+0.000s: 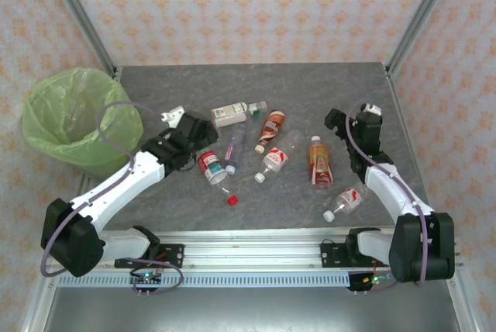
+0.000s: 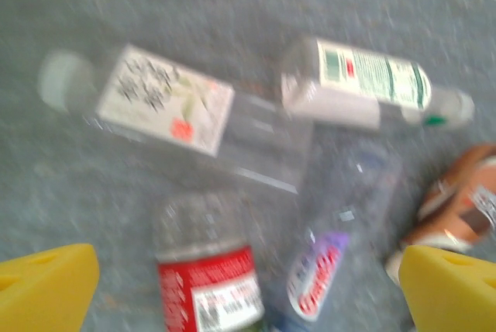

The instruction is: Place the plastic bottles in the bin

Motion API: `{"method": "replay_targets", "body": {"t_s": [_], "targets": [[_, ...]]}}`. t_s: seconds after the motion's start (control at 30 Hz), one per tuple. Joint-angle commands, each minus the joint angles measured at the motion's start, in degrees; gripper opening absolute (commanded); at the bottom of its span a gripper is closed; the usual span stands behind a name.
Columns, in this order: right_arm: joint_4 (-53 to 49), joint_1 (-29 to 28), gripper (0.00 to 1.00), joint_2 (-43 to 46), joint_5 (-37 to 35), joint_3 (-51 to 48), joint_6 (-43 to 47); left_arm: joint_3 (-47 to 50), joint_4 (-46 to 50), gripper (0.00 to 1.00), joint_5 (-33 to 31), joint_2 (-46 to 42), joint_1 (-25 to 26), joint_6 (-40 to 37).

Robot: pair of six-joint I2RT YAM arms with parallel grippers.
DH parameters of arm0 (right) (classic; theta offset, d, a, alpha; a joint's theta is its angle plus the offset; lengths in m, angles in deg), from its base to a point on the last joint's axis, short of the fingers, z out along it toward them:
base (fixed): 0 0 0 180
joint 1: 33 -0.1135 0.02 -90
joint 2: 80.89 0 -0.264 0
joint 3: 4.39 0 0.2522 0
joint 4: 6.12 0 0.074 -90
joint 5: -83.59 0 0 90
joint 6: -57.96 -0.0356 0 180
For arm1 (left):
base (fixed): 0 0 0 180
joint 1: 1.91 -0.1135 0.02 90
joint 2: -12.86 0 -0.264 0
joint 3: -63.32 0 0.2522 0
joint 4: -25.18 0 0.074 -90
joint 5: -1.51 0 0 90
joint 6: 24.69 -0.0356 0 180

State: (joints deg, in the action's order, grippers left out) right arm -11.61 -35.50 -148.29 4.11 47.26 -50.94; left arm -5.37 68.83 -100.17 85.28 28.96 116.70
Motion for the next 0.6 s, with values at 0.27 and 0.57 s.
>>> {"method": "replay_targets", "body": {"t_s": [0.27,0.57], "targets": [[-1.0,-0.4,0.99,3.4,6.1,-1.2,-2.2,2.5,1.0,1.0,10.0,8.6,0.2,7.9],[-2.0,-0.5,0.99,4.3,7.4,-0.7,-1.9,5.9,-6.4,0.99,12.0,13.9,0.0,11.7]]}}
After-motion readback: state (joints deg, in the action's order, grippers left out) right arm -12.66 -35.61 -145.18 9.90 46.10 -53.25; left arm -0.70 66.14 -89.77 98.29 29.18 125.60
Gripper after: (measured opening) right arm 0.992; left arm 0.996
